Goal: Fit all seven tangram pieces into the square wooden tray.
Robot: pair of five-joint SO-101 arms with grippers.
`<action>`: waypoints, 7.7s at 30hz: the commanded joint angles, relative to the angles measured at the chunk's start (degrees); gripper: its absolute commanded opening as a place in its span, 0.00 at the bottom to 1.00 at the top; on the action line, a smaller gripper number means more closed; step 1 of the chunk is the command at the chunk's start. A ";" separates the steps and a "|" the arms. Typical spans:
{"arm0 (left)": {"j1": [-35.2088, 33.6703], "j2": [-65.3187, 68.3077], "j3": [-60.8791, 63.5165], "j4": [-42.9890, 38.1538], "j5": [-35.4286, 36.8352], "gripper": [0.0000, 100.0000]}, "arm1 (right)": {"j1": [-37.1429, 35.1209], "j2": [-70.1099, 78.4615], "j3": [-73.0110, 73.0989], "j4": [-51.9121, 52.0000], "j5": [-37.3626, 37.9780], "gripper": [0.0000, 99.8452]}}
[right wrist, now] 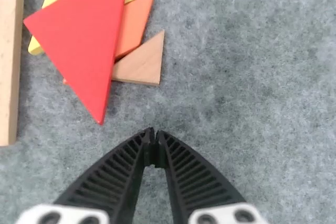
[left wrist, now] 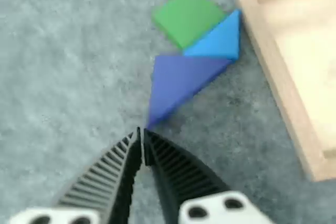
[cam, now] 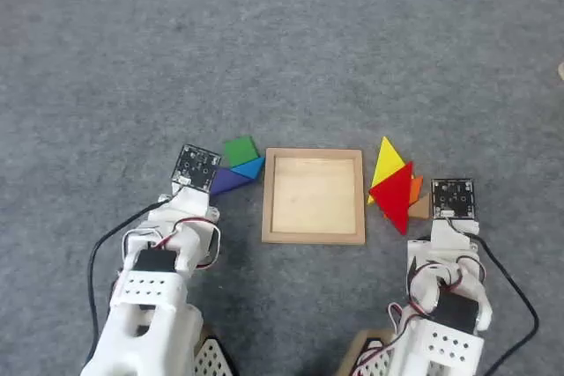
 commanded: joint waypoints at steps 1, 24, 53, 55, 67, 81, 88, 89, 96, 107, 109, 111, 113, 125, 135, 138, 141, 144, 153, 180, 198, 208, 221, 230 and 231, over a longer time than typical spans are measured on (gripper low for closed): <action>-0.09 0.00 -2.68 -0.88 0.09 0.01 | 0.22 0.57 0.97 0.31 0.53 0.01; 0.00 0.00 -2.68 -0.88 0.09 0.01 | 0.40 0.57 0.97 0.31 0.53 0.01; 0.09 0.00 -2.68 -0.88 0.09 0.01 | 0.31 0.57 0.97 0.31 0.53 0.01; 0.09 0.00 -2.68 -0.88 0.09 0.01 | 0.31 0.57 0.97 0.31 0.53 0.01; 0.09 0.00 -2.68 -0.88 0.09 0.01 | -5.85 0.66 0.97 0.31 0.26 0.01; 0.09 0.00 -2.68 -0.88 0.09 0.01 | -6.90 0.66 -9.93 -2.07 15.30 0.01; 0.09 0.00 -2.68 -0.88 0.09 0.01 | -8.66 9.01 -30.51 5.85 10.29 0.08; 0.09 0.00 -2.68 -0.88 0.09 0.01 | -9.27 12.97 -33.41 5.85 9.76 0.07; 0.09 0.00 -2.68 -0.88 0.09 0.01 | -18.68 53.23 -53.89 3.47 -0.44 0.08; 0.09 0.00 -2.68 -0.88 0.09 0.01 | -25.45 89.27 -62.51 -9.45 -11.60 0.19; 0.09 0.00 -2.68 -0.88 0.09 0.01 | -26.59 90.07 -62.51 -9.27 -12.13 0.24; 0.09 0.00 -2.68 -0.88 0.09 0.01 | -26.95 90.33 -62.42 -9.27 -13.80 0.28; 0.09 0.00 -2.68 -0.88 0.09 0.01 | -25.98 90.59 -62.42 -9.63 -14.86 0.31; 0.09 0.00 -2.68 -0.88 0.09 0.01 | -24.22 90.68 -58.11 -13.14 -15.30 0.32; 0.09 0.00 -2.68 -0.88 0.09 0.01 | -24.40 90.77 -56.62 -13.41 -14.77 0.32; 0.09 0.00 -2.68 -0.88 0.09 0.01 | -24.57 91.12 -56.53 -13.32 -13.98 0.32; 0.09 0.00 -2.68 -0.88 0.09 0.01 | -25.89 94.20 -57.23 -13.67 -13.54 0.32; 0.09 0.00 -2.68 -0.88 0.09 0.01 | -25.89 98.68 -59.78 -13.67 -13.54 0.32; 0.09 0.00 -2.68 -0.88 0.09 0.01 | -25.71 98.15 -61.19 -13.76 -14.33 0.32; 0.09 0.00 -2.68 -0.88 0.09 0.01 | -25.80 100.79 -61.54 -17.98 -34.20 0.32; 0.09 0.00 -2.68 -0.88 0.09 0.01 | -25.71 100.62 -61.63 -13.23 -22.95 0.32; 0.09 0.00 -2.68 -0.88 0.09 0.01 | -25.71 100.62 -61.63 -13.58 -22.95 0.11; 0.09 0.00 -2.68 -0.88 0.09 0.01 | -21.58 91.03 -66.90 0.57 -8.70 0.12; 0.09 0.00 -2.68 -0.88 0.09 0.01 | -31.87 67.30 -50.64 7.25 6.42 0.31; 0.09 0.00 -2.68 -0.88 0.09 0.01 | -31.96 66.95 -49.14 6.64 6.86 0.31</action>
